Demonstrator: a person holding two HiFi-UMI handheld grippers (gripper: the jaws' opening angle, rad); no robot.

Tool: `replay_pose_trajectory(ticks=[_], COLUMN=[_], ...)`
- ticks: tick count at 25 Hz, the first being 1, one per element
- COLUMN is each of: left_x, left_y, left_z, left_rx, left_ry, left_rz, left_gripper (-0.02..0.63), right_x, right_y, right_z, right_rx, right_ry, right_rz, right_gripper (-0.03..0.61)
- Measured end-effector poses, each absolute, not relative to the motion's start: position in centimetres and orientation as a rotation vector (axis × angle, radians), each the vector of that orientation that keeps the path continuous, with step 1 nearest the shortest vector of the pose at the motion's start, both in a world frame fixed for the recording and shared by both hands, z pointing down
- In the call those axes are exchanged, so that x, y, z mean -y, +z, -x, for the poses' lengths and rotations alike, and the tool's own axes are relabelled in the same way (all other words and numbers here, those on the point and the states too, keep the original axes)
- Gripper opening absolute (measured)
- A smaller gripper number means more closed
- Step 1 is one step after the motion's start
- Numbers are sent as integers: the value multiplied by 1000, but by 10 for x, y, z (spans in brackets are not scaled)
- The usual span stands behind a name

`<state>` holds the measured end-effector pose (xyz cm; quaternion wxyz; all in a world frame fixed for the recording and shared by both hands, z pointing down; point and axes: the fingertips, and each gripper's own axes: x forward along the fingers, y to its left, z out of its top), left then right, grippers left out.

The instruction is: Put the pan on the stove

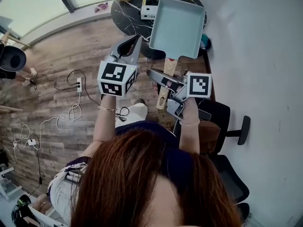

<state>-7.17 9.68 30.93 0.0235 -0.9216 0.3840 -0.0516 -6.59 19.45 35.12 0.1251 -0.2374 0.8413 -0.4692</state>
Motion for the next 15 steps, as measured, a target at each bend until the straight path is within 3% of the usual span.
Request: replay_pose_trajectory(ticks=[15], left_x=[-27], left_y=[312], left_z=[83], left_rx=[-1117], left_ry=[-176], left_rz=[2873], left_gripper=[12], right_x=[-117], right_y=[354], right_z=[83], right_rx=[-2407], right_ry=[-1383], right_rz=[738], right_gripper=[23])
